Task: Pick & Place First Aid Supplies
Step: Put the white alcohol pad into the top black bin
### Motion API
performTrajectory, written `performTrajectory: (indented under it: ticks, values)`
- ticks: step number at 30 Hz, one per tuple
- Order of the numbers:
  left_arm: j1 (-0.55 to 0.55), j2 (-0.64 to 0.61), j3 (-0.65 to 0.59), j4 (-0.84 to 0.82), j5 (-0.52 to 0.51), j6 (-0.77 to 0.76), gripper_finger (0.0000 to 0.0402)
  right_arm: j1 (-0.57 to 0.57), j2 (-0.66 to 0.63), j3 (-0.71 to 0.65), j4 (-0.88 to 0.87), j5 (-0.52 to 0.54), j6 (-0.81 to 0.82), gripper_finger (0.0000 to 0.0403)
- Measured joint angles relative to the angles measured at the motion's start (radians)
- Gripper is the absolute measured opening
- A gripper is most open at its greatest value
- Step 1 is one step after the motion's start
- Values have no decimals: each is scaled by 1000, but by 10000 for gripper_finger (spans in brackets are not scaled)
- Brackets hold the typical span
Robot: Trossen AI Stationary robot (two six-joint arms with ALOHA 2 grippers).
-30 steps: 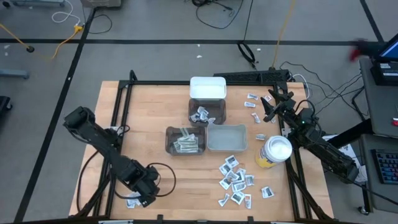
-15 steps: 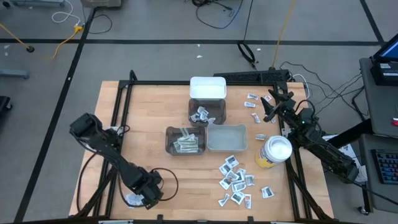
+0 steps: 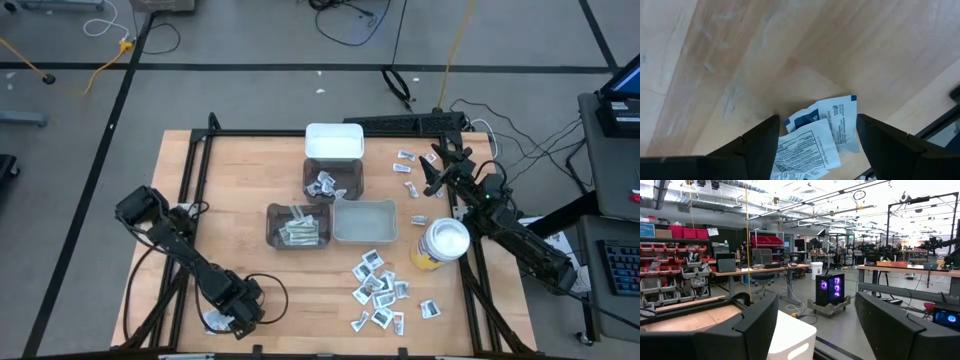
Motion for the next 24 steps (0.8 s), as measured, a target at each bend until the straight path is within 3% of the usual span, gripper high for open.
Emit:
performTrajectory:
  ticks: [24]
  values:
    - [3, 1, -1, -23, -72, 37, 25, 0, 0, 0, 0, 0, 0, 263]
